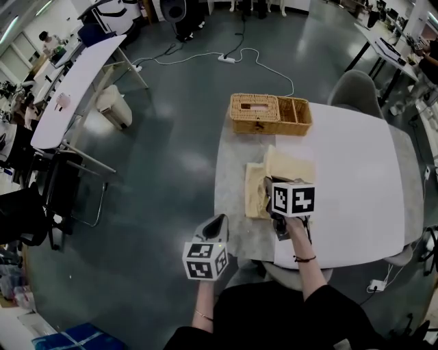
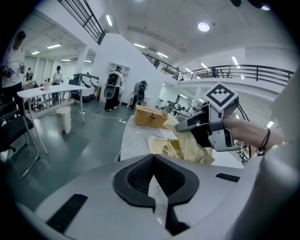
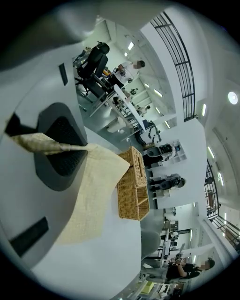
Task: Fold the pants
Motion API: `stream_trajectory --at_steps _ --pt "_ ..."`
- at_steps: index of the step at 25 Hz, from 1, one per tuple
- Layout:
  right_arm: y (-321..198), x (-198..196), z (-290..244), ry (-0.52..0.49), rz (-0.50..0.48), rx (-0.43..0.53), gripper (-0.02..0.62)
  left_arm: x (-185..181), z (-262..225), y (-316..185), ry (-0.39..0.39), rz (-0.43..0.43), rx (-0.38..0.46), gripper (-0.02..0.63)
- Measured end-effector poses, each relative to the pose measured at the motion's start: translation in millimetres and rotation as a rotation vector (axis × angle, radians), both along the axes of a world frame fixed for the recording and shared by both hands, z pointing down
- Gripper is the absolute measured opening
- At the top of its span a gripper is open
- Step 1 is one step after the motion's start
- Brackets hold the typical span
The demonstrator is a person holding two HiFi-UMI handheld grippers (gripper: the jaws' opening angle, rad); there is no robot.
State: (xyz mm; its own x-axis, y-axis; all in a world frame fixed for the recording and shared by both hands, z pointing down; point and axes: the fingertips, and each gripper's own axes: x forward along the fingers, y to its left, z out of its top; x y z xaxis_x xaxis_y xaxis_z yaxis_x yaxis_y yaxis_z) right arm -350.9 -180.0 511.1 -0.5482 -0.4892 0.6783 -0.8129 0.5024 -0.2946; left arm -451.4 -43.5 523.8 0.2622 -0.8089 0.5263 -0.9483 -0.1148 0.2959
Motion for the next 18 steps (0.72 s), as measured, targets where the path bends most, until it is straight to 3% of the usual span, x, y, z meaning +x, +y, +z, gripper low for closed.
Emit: stream_trajectory --at_steps 11,18 --pt "0 -20 39 0.104 -0.014 -0.031 0.029 -12 10 7 0.005 -0.025 -0.026 0.008" --pt "0 -25 48 0.102 0.034 -0.045 0.029 -17 13 9 0.008 -0.033 -0.036 0.008"
